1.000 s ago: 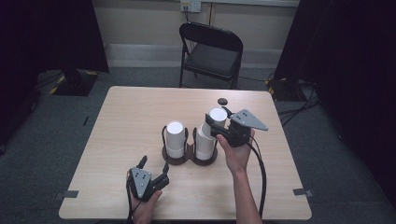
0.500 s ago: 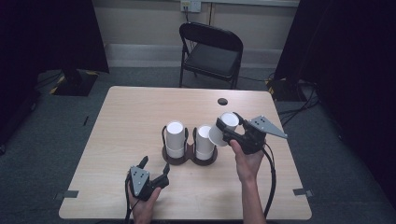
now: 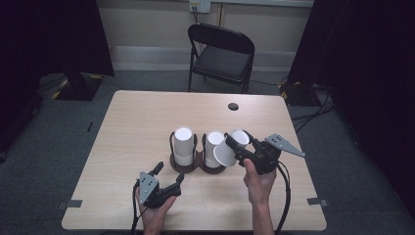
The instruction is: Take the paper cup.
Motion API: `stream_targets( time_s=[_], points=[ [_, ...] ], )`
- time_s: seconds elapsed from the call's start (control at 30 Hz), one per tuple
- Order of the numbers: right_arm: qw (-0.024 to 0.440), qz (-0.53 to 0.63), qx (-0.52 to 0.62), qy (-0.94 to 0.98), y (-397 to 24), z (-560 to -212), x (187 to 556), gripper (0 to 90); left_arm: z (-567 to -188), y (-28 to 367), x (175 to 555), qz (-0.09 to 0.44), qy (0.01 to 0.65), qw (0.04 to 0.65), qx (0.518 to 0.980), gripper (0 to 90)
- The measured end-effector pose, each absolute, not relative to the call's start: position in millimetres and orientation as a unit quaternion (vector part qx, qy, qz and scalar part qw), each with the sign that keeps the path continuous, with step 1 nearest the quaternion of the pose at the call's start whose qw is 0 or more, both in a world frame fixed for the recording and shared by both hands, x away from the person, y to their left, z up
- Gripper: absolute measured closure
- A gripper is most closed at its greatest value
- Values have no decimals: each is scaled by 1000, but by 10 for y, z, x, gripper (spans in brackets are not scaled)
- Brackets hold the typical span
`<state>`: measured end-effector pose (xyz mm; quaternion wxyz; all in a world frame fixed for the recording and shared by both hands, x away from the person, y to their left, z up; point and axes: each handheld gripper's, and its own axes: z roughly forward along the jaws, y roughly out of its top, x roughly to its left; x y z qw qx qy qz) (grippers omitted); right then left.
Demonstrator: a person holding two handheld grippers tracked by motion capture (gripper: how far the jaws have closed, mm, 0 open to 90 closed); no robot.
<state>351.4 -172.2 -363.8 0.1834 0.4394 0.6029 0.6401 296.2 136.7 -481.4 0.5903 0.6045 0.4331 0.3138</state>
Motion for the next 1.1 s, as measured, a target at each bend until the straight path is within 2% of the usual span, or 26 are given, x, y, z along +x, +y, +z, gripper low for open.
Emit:
stream_targets(
  time_s=[0.3,0.57,0.8,1.1],
  points=[
    [148,664,441,585,-1707,-3757,3361,340,-4632,1250,2941,318,387,609,615,259],
    [93,684,438,576,-1635,-3849,3295,341,-4623,1161,2926,317,360,629,612,330],
    [41,695,434,572,-1542,-3903,3285,341,-4624,1040,2937,322,335,630,622,333],
    [-15,699,432,570,-1427,-3944,3308,341,-4607,997,2908,331,328,630,621,476]
  ],
)
